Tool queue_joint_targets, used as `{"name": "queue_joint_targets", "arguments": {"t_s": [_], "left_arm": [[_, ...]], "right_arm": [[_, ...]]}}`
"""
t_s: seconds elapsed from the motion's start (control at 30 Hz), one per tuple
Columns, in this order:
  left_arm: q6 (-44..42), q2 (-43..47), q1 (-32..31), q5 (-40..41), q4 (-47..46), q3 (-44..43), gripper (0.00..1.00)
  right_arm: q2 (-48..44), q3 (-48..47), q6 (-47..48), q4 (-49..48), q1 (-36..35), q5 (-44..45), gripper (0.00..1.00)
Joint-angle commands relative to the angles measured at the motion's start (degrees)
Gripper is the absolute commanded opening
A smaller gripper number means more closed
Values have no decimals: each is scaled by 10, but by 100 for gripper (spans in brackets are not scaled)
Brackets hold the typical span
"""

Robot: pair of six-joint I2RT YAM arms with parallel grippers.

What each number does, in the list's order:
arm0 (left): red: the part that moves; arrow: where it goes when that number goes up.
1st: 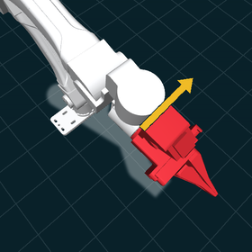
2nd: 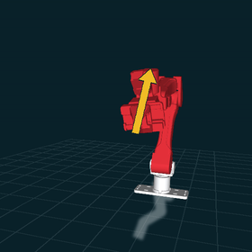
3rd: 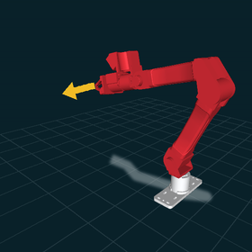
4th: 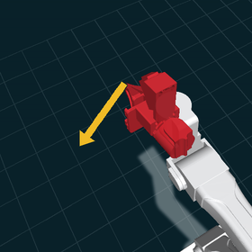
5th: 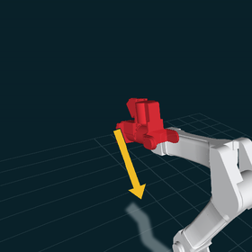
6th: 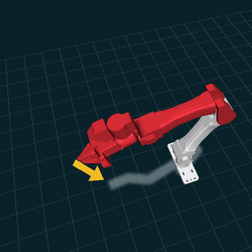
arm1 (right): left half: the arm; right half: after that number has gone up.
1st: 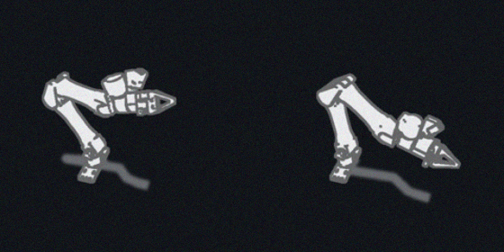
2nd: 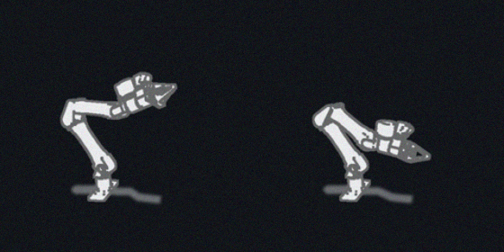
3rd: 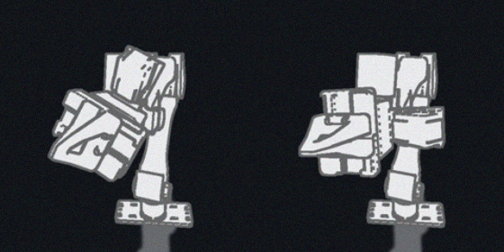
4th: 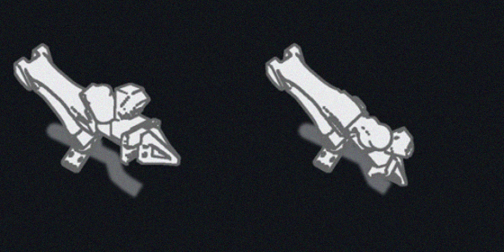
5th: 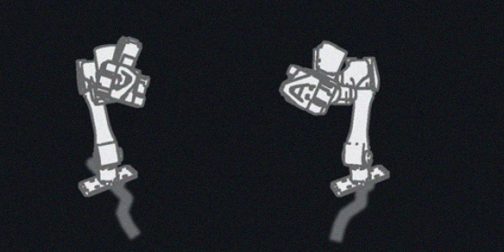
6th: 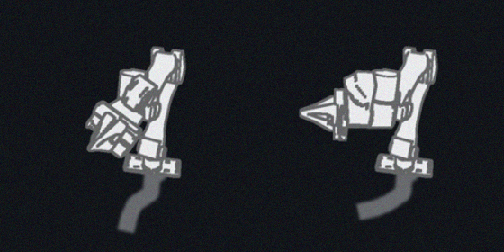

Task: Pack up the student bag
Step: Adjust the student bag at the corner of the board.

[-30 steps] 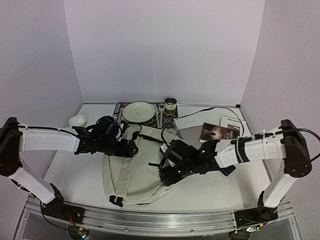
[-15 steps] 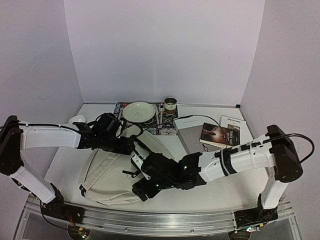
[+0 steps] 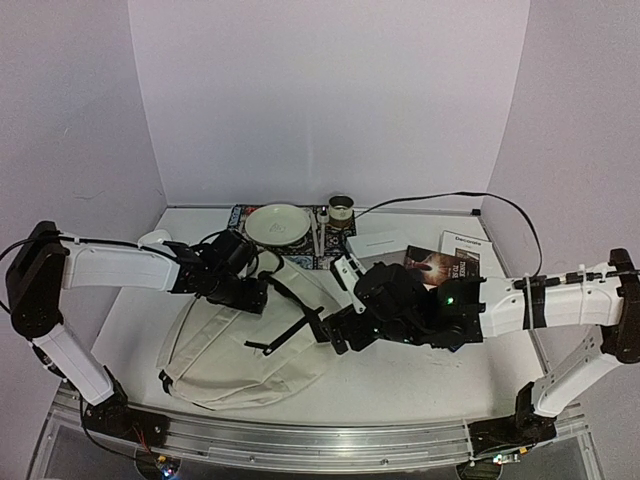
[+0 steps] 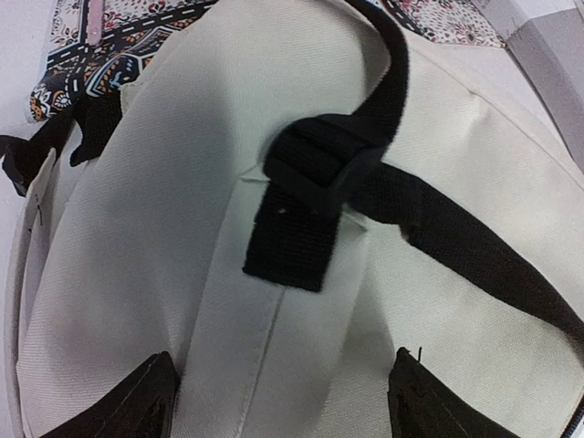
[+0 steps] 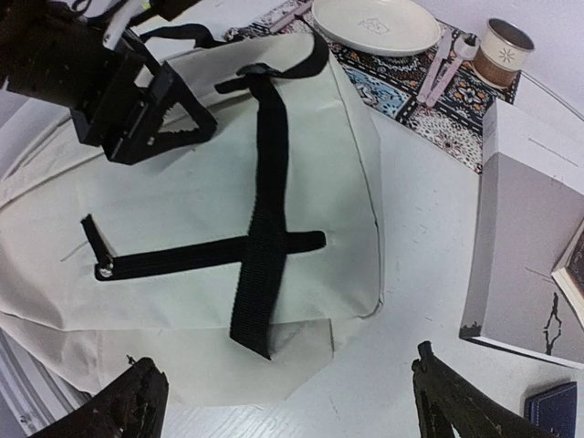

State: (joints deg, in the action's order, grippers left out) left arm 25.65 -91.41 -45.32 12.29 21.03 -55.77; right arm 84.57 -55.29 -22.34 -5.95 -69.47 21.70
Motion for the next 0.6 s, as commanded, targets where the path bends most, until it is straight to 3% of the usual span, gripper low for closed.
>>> {"name": "queue_joint_targets", "arguments": {"t_s": [0.0,0.07,0.2,0.33,0.43,0.57], "left_arm": [[-14,-20,3,62,46,-36,81],[-18,-27,3,61,51,-43,75],[-32,-21,2,32,56,-57,40],[-45,23,-15,-6,56,-66,15],[-58,57,-51,-31,56,-77,7],[-75,84,-120,-76,55,-91,7]], "right_arm": [[-25,24,1,9,5,27,94],[-27,29,0,5,7,32,94],[-37,38,2,2,12,55,94],[-58,50,3,1,26,79,94],[-80,61,4,1,40,96,94],[-115,71,8,1,58,121,94]]}}
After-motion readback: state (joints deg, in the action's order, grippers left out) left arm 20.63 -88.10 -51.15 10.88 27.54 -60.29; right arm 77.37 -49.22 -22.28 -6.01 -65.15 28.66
